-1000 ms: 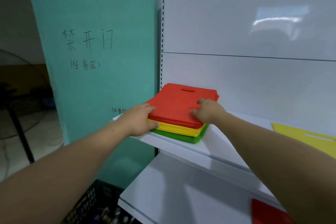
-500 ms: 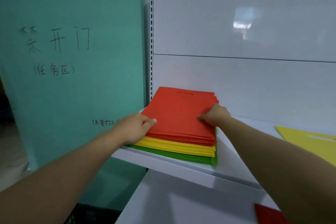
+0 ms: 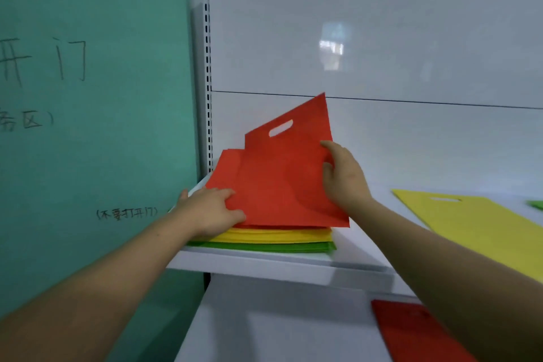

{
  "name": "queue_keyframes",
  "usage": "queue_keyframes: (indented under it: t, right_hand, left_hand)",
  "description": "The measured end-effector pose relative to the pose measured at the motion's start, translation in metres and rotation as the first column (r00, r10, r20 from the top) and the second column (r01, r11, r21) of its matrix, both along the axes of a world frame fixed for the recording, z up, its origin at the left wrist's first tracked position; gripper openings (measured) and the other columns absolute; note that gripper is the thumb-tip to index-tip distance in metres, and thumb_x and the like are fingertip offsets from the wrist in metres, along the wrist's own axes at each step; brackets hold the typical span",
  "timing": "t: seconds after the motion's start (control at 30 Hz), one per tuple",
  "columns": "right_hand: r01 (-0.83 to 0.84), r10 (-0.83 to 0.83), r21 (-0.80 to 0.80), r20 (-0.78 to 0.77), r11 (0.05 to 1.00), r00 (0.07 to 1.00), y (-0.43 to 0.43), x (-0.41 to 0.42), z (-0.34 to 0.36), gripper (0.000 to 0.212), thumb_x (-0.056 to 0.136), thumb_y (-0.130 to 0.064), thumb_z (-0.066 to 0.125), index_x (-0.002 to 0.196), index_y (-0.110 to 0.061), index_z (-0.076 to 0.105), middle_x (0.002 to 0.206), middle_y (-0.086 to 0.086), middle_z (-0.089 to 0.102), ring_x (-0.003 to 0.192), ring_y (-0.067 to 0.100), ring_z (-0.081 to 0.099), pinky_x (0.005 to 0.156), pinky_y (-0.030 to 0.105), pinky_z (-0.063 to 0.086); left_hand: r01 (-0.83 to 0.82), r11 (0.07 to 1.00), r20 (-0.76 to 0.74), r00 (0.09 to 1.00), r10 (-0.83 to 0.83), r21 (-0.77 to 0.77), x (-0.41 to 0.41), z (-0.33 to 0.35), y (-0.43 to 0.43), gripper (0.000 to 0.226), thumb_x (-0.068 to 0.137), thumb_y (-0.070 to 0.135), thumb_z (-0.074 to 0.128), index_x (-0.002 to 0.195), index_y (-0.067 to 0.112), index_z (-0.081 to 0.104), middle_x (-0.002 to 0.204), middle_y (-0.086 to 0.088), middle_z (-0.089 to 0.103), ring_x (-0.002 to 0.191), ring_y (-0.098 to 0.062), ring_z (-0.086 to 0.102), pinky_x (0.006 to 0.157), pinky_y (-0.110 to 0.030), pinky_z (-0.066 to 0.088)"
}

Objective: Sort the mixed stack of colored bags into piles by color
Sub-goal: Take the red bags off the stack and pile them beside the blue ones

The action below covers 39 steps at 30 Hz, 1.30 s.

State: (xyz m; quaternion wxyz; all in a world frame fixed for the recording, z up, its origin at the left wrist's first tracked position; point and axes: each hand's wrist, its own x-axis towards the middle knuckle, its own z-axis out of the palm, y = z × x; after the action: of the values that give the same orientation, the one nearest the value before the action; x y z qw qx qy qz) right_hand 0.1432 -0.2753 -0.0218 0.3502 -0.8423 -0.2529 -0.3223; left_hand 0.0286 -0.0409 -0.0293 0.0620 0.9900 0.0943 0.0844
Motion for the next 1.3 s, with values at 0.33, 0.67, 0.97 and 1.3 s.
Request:
queue_keyframes:
  t: [0.33, 0.67, 0.97, 1.3]
  right_hand:
    - [0.060, -0.109, 0.433, 0.090, 0.900, 0.990, -0.062, -0.083, 0.034, 0.048, 0.088, 0.001, 0.043, 0.131, -0.020, 0.048, 0.104, -0.024, 0.050, 0.076, -0.006, 0.048, 0.079, 0.009, 0.039]
    - [0.305, -0.259, 0.257, -0.198, 0.917, 0.945, -0.216, -0.146, 0.005, 0.054, 0.090, -0.010, 0.051, 0.141, -0.025, 0.041, 0.110, -0.004, 0.055, 0.091, 0.014, 0.051, 0.085, 0.023, 0.039]
    - [0.437, -0.413, -0.018, -0.364, 0.899, 0.835, -0.363, -0.215, -0.086, 0.053, 0.095, -0.027, 0.055, 0.144, -0.017, 0.037, 0.137, 0.009, 0.053, 0.121, 0.028, 0.051, 0.098, 0.029, 0.035]
    - [0.410, -0.431, -0.172, -0.566, 0.896, 0.703, -0.428, -0.257, -0.184, 0.054, 0.097, -0.031, 0.051, 0.146, -0.017, 0.032, 0.134, 0.011, 0.054, 0.120, 0.030, 0.051, 0.095, 0.034, 0.040]
  left_hand:
    - [0.272, 0.544, 0.320, 0.947, -0.007, -0.794, 0.005, 0.019, -0.034, 0.051, 0.083, 0.015, 0.070, 0.130, 0.016, 0.050, 0.108, -0.006, 0.053, 0.085, -0.015, 0.056, 0.074, -0.025, 0.044]
    - [0.440, 0.627, 0.359, 0.896, -0.261, -0.643, -0.058, 0.005, -0.173, 0.062, 0.080, -0.005, 0.062, 0.137, 0.018, 0.048, 0.116, -0.004, 0.059, 0.077, -0.008, 0.059, 0.063, -0.015, 0.048]
    - [0.403, 0.653, 0.260, 0.915, -0.309, -0.641, -0.116, -0.112, -0.317, 0.063, 0.083, 0.007, 0.068, 0.140, 0.009, 0.043, 0.139, -0.012, 0.047, 0.120, -0.023, 0.052, 0.103, -0.032, 0.041]
    - [0.236, 0.701, -0.004, 0.947, -0.323, -0.673, -0.160, -0.201, -0.384, 0.062, 0.089, 0.010, 0.062, 0.145, 0.011, 0.035, 0.143, -0.010, 0.041, 0.122, -0.022, 0.049, 0.098, -0.023, 0.037]
